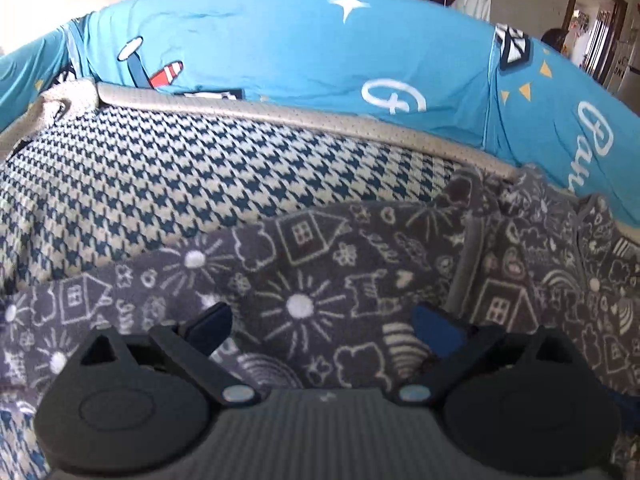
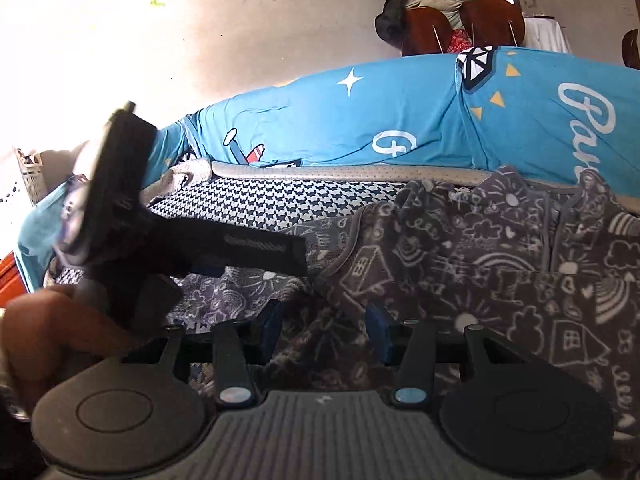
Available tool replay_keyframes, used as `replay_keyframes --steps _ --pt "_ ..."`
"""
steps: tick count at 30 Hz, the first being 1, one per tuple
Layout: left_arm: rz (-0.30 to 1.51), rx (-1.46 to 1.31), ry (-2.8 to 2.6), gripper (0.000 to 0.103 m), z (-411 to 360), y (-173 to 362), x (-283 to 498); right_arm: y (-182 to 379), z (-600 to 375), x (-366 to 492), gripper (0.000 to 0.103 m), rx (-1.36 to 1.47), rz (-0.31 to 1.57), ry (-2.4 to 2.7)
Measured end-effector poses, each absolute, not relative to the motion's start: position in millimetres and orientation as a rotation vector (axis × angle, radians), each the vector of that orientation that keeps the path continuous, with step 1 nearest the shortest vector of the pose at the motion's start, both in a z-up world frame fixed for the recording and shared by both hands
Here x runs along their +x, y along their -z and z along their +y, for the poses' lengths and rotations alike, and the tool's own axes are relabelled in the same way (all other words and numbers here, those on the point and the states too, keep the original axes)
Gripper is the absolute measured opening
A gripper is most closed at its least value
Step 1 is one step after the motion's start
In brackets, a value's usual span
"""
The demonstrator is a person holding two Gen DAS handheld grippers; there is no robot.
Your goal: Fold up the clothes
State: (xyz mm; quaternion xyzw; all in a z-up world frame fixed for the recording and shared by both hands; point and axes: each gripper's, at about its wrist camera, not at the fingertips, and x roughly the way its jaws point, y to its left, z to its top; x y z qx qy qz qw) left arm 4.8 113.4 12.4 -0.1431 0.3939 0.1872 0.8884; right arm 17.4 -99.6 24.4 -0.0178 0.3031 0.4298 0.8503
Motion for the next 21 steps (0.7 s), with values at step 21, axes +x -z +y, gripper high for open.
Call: replay_keyframes --steps 21 --pt "0.851 -0.355 -0.485 0.103 174 -9 -44 12 -46 24 0.032 -0.325 0.543 -0.799"
